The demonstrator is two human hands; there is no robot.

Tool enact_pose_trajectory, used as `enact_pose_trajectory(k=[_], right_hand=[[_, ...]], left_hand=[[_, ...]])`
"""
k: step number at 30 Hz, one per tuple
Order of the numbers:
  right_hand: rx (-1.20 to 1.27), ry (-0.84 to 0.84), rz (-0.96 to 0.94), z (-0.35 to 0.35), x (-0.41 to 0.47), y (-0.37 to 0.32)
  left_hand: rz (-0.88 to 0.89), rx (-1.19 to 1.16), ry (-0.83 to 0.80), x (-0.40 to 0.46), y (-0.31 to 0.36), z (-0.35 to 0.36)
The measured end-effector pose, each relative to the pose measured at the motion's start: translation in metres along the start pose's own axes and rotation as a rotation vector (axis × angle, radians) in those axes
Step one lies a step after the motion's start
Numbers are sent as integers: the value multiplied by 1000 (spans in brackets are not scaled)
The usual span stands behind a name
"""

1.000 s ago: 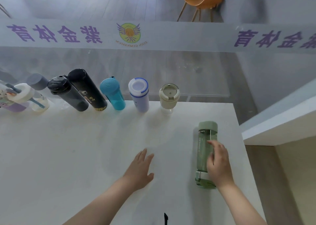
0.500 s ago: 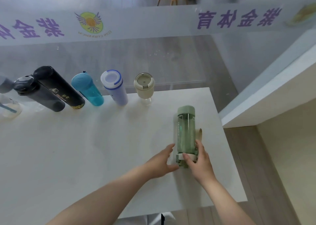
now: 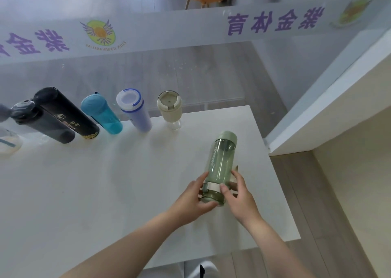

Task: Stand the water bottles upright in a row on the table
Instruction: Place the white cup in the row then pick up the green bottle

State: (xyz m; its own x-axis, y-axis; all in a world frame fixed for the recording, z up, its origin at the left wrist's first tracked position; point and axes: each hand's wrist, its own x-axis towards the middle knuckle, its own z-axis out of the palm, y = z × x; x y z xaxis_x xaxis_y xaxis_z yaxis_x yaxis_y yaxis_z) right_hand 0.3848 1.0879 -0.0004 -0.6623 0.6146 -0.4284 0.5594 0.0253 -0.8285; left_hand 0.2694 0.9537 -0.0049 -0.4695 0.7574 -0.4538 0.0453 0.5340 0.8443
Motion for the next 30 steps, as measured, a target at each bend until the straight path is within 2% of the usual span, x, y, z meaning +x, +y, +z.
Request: enact_pose_trajectory(k=[9, 14, 19, 21, 25, 30], right_hand=[[46, -84, -74, 12, -22, -28], [-151, -67, -161, 7, -23, -35], [-454, 87, -415, -2, -10, -45], [-503, 96, -501, -4, -2, -48], [-466, -21, -477, -8, 10, -54], [-379, -20, -470, -8, 13, -51]], left_hand=[[152, 1, 231, -24, 34, -36], [200, 87, 294, -27, 61, -65], [291, 358, 191, -30, 95, -96], [350, 462, 140, -30, 109, -103], [428, 625, -30, -24, 126, -109], [436, 516, -95, -17, 124, -104]])
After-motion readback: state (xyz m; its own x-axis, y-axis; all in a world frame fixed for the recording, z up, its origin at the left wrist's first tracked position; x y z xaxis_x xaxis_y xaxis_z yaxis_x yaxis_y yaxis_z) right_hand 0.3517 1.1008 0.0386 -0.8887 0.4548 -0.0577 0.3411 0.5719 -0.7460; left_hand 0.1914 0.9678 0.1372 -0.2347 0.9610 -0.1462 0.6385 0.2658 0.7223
